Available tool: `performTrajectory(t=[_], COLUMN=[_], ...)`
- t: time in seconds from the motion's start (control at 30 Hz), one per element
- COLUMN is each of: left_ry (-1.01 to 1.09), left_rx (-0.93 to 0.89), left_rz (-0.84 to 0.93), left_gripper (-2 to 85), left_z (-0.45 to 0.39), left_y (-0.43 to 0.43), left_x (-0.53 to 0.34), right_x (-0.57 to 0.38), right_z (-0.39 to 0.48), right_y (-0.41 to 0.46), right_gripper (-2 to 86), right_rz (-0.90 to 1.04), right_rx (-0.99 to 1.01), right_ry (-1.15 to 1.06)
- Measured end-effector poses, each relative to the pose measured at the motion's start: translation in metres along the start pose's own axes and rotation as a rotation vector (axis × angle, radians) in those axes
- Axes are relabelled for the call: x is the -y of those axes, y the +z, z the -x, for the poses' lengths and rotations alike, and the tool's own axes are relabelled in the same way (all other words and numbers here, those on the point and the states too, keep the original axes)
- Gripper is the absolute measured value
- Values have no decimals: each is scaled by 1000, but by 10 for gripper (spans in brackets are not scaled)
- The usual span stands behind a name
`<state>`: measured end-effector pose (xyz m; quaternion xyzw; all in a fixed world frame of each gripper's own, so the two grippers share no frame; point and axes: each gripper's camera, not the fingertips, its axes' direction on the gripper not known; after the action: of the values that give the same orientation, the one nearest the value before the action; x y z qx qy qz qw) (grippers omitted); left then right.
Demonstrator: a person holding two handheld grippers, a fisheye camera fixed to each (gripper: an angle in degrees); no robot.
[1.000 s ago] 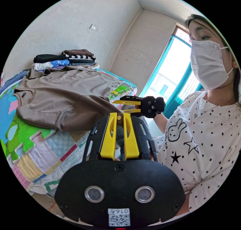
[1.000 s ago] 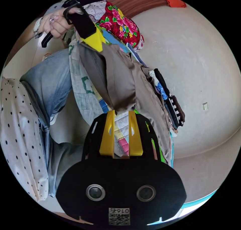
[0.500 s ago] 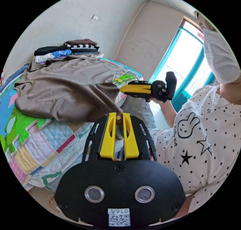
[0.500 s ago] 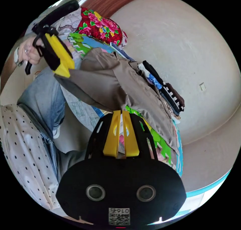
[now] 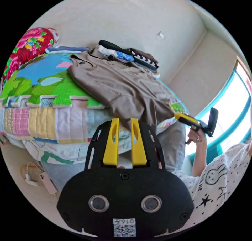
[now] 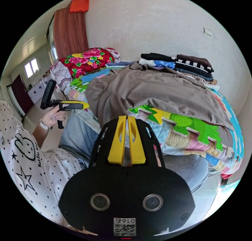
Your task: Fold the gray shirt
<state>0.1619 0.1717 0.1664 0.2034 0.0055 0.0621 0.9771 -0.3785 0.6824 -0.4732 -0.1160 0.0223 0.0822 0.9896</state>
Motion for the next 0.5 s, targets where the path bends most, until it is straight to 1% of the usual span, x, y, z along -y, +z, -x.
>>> performTrajectory(t=[0.1, 0.17, 0.33, 0.43, 0.47, 0.5], left_ry=[-49, -52, -36, 26, 53, 47], left_rx=[-25, -13, -80, -94, -70, -14], left_rz=[-2, -8, -67, 26, 93, 115], left_gripper=[32, 2, -8, -7, -6, -3], left_z=[10, 11, 21, 21, 20, 22], left_y=[3, 0, -34, -38, -34, -33], left_x=[8, 8, 6, 11, 15, 19], right_x=[-5, -9, -18, -22, -24, -24], right_z=[-11, -20, -41, -52, -57, -59], right_y=[2, 4, 8, 14, 17, 17], right_gripper=[0, 0, -1, -3, -4, -4], right_rz=[-6, -10, -18, 9, 24, 26], right_rx=[-3, -5, -3, -56, -78, -87], right_ry=[2, 10, 34, 37, 34, 35])
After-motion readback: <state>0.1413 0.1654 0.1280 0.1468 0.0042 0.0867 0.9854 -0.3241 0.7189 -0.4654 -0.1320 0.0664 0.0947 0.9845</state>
